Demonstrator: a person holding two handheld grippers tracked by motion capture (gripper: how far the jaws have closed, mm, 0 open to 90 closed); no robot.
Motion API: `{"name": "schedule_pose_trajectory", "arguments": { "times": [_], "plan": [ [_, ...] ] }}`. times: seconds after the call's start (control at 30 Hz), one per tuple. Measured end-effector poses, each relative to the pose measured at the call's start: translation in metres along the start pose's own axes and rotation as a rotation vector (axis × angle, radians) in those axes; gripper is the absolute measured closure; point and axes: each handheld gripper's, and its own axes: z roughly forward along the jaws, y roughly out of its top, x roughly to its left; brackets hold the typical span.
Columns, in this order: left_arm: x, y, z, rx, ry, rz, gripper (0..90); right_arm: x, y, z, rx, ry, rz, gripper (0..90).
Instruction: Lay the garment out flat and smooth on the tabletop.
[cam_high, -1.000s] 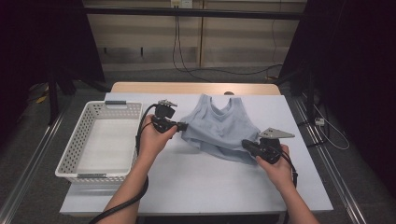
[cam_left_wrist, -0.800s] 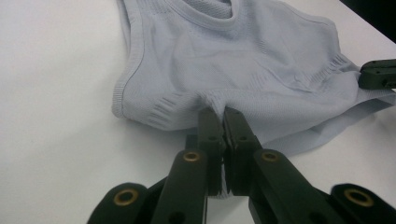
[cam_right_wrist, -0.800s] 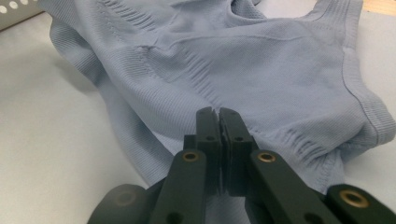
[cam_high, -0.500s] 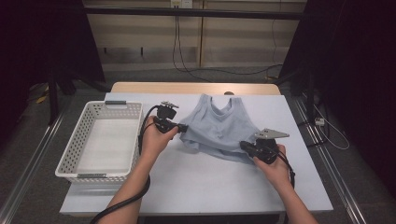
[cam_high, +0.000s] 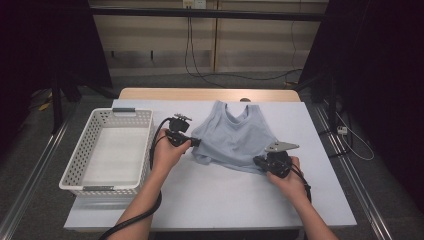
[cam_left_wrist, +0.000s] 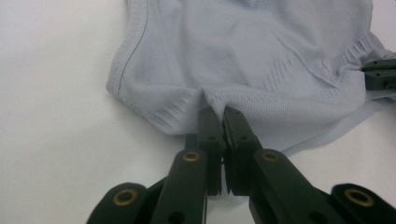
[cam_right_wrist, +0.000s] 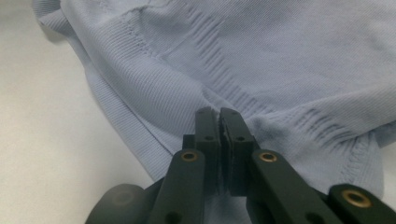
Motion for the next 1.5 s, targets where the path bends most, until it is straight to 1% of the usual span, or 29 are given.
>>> {"name": "schedule_pose_trajectory", "arguments": {
  "times": [0.1, 0.17, 0.27, 0.3, 0.33, 0.43, 0.5, 0.6, 0.67, 0.7, 0.73, 0.77, 0.8, 0.83, 0.9, 0.93, 0.97, 1.0, 1.07, 1.1, 1.13, 1.17, 1.2, 1.23, 1.27, 1.33, 1.37, 1.43, 1.5],
  "plan": [
    [0.0, -0.003, -0.001, -0.003, -0.002, -0.008, 86.9, 0.001, -0.001, 0.002, 0.009, 0.004, -0.002, 86.3],
    [-0.001, -0.005, -0.002, -0.006, -0.001, -0.011, 86.4, 0.001, -0.003, 0.003, 0.017, 0.021, -0.002, 85.3],
    [-0.001, -0.007, -0.005, -0.009, -0.005, -0.006, 84.7, 0.0, -0.005, 0.001, 0.009, 0.028, 0.009, 79.8],
    [-0.001, -0.008, -0.006, -0.01, -0.008, -0.004, 84.3, 0.0, -0.005, 0.0, 0.004, 0.026, 0.009, 75.5],
    [-0.001, -0.009, -0.008, -0.014, -0.008, -0.002, 83.5, 0.0, -0.005, -0.001, -0.001, 0.025, 0.01, 73.1],
    [-0.001, -0.01, -0.014, -0.034, -0.015, 0.0, 80.3, -0.002, -0.004, -0.008, -0.035, 0.018, 0.046, 63.8],
    [-0.002, -0.011, -0.019, -0.048, -0.017, 0.002, 76.9, -0.004, -0.003, -0.015, -0.06, 0.001, 0.063, 58.3],
    [-0.003, -0.014, -0.023, -0.052, -0.021, 0.008, 74.9, -0.01, -0.004, -0.026, -0.091, -0.027, 0.104, 56.7],
    [-0.003, -0.016, -0.024, -0.061, -0.02, 0.013, 70.2, -0.015, -0.007, -0.032, -0.093, -0.061, 0.131, 55.3],
    [-0.003, -0.016, -0.024, -0.062, -0.025, 0.014, 67.9, -0.018, -0.01, -0.034, -0.09, -0.07, 0.144, 55.1],
    [-0.003, -0.017, -0.024, -0.074, -0.028, 0.011, 64.7, -0.02, -0.012, -0.036, -0.082, -0.083, 0.157, 54.7],
    [-0.003, -0.018, -0.024, -0.08, -0.032, 0.013, 58.7, -0.022, -0.015, -0.037, -0.073, -0.1, 0.167, 54.3],
    [-0.004, -0.018, -0.023, -0.087, -0.036, 0.019, 48.9, -0.025, -0.02, -0.038, -0.054, -0.123, 0.192, 53.8],
    [-0.005, -0.018, -0.022, -0.088, -0.037, 0.025, 48.9, -0.025, -0.02, -0.038, -0.054, -0.123, 0.192, 53.8],
    [-0.006, -0.017, -0.021, -0.086, -0.016, 0.042, 40.7, -0.026, -0.023, -0.039, -0.035, -0.129, 0.211, 53.6],
    [-0.006, -0.016, -0.021, -0.085, -0.01, 0.045, 36.7, -0.026, -0.025, -0.039, -0.024, -0.134, 0.217, 53.5],
    [-0.006, -0.015, -0.021, -0.094, -0.006, 0.044, 33.2, -0.027, -0.027, -0.039, -0.013, -0.136, 0.219, 53.5],
    [-0.005, -0.014, -0.021, -0.098, -0.006, 0.044, 31.0, -0.027, -0.029, -0.038, 0.001, -0.137, 0.219, 53.5],
    [-0.006, -0.013, -0.02, -0.106, -0.001, 0.048, 27.1, -0.029, -0.034, -0.036, 0.033, -0.142, 0.229, 53.7],
    [-0.007, -0.013, -0.019, -0.109, 0.005, 0.05, 25.5, -0.029, -0.037, -0.035, 0.037, -0.139, 0.237, 53.9],
    [-0.007, -0.013, -0.018, -0.104, 0.005, 0.05, 24.4, -0.029, -0.038, -0.036, 0.027, -0.135, 0.243, 58.8],
    [-0.007, -0.012, -0.018, -0.104, 0.006, 0.047, 23.4, -0.028, -0.038, -0.037, 0.031, -0.111, 0.244, 71.9],
    [-0.007, -0.012, -0.017, -0.101, 0.008, 0.046, 22.5, -0.027, -0.038, -0.038, 0.032, -0.079, 0.237, 77.8],
    [-0.007, -0.012, -0.017, -0.101, 0.008, 0.043, 21.9, -0.026, -0.038, -0.039, 0.038, -0.086, 0.225, 84.5],
    [-0.007, -0.012, -0.016, -0.102, 0.012, 0.039, 21.2, -0.026, -0.037, -0.04, 0.035, -0.086, 0.206, 86.8],
    [-0.007, -0.012, -0.015, -0.106, 0.015, 0.039, 20.2, -0.027, -0.036, -0.042, 0.03, -0.091, 0.209, 87.9],
    [-0.007, -0.012, -0.015, -0.098, 0.014, 0.042, 20.1, -0.028, -0.035, -0.043, 0.025, -0.098, 0.212, 87.9],
    [-0.006, -0.014, -0.014, -0.097, 0.018, 0.036, 19.9, -0.033, -0.035, -0.046, 0.023, -0.096, 0.224, 88.0],
    [-0.004, -0.015, -0.014, -0.097, 0.025, 0.031, 20.0, -0.037, -0.037, -0.048, 0.023, -0.114, 0.227, 87.9]
  ]
}}
